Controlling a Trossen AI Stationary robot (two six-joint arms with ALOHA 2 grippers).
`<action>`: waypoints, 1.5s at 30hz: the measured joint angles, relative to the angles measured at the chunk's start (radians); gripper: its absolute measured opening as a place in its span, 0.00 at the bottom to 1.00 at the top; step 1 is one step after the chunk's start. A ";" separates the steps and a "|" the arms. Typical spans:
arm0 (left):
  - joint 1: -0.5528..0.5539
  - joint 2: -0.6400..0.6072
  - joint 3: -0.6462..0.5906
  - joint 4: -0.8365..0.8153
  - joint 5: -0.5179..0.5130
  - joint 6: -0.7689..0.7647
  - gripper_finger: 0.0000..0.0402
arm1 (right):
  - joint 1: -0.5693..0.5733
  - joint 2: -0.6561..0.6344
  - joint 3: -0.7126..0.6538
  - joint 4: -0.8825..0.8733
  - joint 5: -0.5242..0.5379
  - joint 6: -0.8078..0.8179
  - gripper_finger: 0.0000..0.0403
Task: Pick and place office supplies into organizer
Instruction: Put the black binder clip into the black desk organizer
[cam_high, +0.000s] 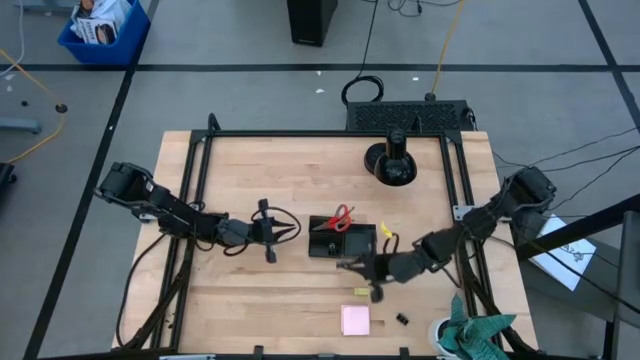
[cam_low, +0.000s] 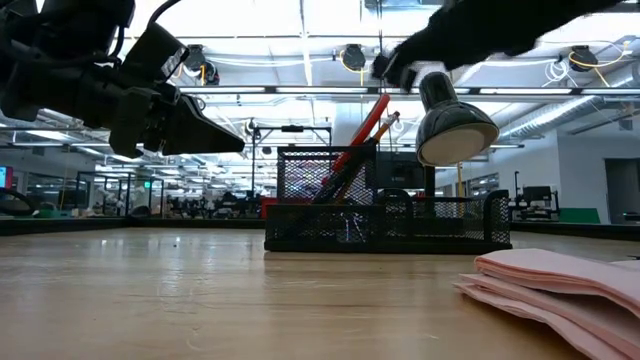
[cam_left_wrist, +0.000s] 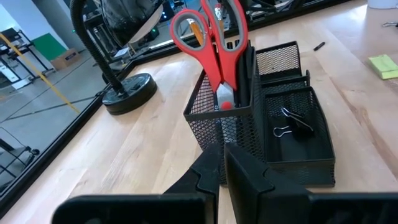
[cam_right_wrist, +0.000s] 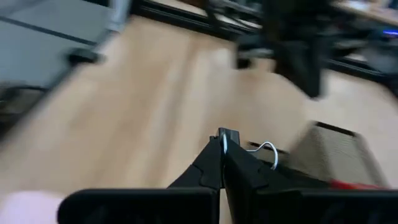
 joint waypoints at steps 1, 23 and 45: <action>0.003 0.000 0.000 0.000 0.000 0.000 0.08 | -0.015 0.005 0.000 0.005 0.012 -0.007 0.00; 0.052 0.000 0.000 -0.010 0.000 -0.049 0.08 | -0.095 0.406 0.209 0.046 0.229 -0.214 0.00; 0.052 0.000 0.000 -0.009 0.001 -0.046 0.08 | -0.119 0.434 0.219 -0.069 0.178 -0.080 0.02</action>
